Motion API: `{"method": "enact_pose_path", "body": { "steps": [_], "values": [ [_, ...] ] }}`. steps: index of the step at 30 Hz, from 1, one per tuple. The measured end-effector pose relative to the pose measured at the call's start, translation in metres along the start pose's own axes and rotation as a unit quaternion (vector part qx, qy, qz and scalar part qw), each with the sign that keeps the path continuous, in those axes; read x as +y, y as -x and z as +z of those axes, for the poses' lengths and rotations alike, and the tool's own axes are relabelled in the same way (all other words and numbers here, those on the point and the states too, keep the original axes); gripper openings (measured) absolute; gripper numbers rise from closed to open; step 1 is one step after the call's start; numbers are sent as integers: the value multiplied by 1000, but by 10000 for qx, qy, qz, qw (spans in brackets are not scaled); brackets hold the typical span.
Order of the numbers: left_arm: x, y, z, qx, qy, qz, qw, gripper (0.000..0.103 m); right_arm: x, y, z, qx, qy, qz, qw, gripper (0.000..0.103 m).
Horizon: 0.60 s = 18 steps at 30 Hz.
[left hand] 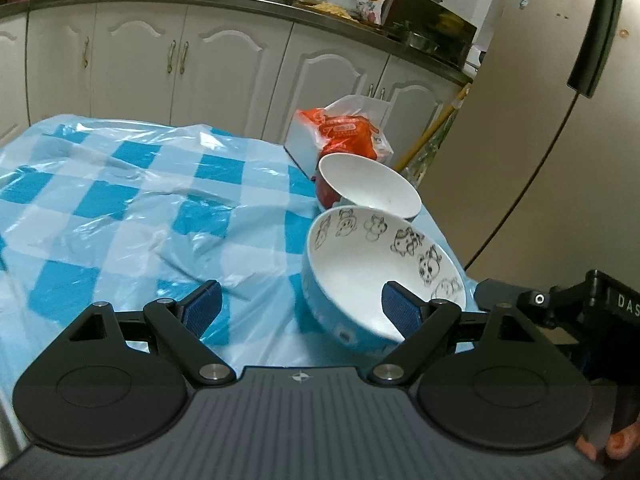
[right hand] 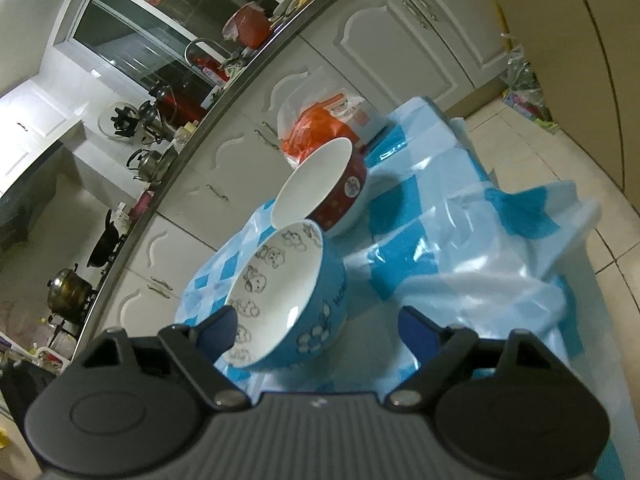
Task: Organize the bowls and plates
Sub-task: 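Move both grippers to the blue cartoon-print bowl, then grasp the blue cartoon bowl rim with both grippers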
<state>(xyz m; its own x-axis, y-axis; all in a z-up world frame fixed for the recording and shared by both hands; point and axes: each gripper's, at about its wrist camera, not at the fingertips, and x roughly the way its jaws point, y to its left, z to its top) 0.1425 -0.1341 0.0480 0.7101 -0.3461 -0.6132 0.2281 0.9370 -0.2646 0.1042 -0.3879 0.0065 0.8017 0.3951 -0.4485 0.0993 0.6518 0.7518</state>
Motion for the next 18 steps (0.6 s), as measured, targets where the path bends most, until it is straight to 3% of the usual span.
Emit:
{"method": "enact_pose_path", "body": {
  "steps": [7, 12, 16, 18],
  "values": [
    [-7, -27, 2, 131, -33, 94, 9999, 95, -10, -15, 9, 123, -253, 186, 9994, 82],
    [-6, -39, 0, 197, -73, 138, 9997, 65, -13, -22, 13, 194, -346, 329, 9987, 75],
    [-5, -45, -1, 156, -114, 141, 9997, 56, -11, -29, 13, 250, -354, 407, 9982, 73],
    [-5, -46, 0, 141, -115, 98, 9998, 46, -11, -32, 13, 277, -384, 427, 9980, 73]
  ]
}}
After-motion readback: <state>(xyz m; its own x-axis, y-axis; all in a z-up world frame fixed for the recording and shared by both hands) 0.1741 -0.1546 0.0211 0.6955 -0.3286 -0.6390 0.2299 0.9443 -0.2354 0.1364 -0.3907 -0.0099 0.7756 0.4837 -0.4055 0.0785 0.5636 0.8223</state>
